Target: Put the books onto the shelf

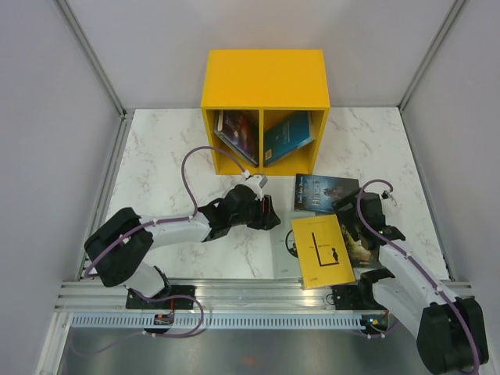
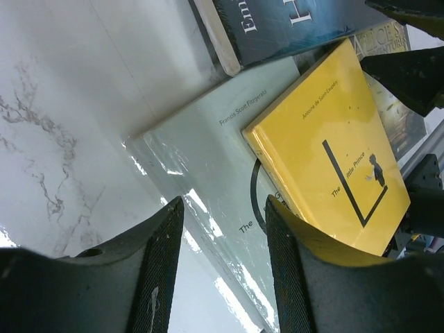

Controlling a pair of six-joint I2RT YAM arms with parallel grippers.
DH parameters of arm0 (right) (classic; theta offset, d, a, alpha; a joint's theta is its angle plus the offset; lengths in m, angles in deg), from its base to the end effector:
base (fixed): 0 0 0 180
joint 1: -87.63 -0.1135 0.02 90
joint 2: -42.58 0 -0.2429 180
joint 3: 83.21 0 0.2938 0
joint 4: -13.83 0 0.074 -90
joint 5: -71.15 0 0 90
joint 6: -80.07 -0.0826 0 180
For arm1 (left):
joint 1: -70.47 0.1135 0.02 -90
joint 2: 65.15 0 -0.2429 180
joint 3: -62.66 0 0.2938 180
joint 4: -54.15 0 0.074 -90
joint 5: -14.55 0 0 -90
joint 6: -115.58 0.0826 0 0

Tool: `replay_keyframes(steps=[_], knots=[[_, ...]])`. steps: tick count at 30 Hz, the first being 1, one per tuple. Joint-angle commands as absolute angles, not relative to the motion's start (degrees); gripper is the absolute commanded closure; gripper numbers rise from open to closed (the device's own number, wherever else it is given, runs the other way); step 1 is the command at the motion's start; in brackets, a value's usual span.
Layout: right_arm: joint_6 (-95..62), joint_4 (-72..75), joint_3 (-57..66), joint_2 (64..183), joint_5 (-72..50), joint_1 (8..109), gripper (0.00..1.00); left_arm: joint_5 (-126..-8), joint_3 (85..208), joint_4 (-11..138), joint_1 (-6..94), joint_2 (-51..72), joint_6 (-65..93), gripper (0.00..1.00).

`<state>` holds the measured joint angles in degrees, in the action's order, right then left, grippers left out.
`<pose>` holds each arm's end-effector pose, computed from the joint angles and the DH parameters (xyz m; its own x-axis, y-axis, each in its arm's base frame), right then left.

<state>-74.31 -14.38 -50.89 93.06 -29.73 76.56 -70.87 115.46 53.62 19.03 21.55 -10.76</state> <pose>0.2499 0.0330 0.0970 -0.3619 0.8315 -0.4215 0.6142 0.5529 0.5631 0.2320 -0.3016 0.1061 -0.7627 0.0092 -0.6467 0.4582 0.7134 -0.5303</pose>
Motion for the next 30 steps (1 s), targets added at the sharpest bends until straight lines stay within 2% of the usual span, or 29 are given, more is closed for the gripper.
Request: replay_keyframes(steps=[1, 16, 21, 25, 30], knots=[[-79.6, -9.4, -54.5, 94.0, -28.2, 76.8, 0.02, -72.3, 117.3, 51.6, 19.3, 22.7, -13.0, 0.45], [-88.2, 14.4, -60.0, 113.1, -31.2, 76.8, 0.03, -72.6, 116.0, 49.6, 19.3, 25.2, -13.4, 0.48], [-89.1, 16.1, -59.6, 114.3, -33.2, 76.7, 0.09, -72.3, 116.2, 48.9, 19.3, 26.7, -13.5, 0.49], [-87.8, 18.2, -58.5, 115.7, -33.9, 76.7, 0.21, -72.1, 116.4, 48.5, 19.3, 27.7, -13.4, 0.5], [-85.5, 22.0, -56.7, 118.9, -32.9, 76.6, 0.27, -72.3, 116.4, 48.5, 19.4, 27.8, -13.4, 0.5]])
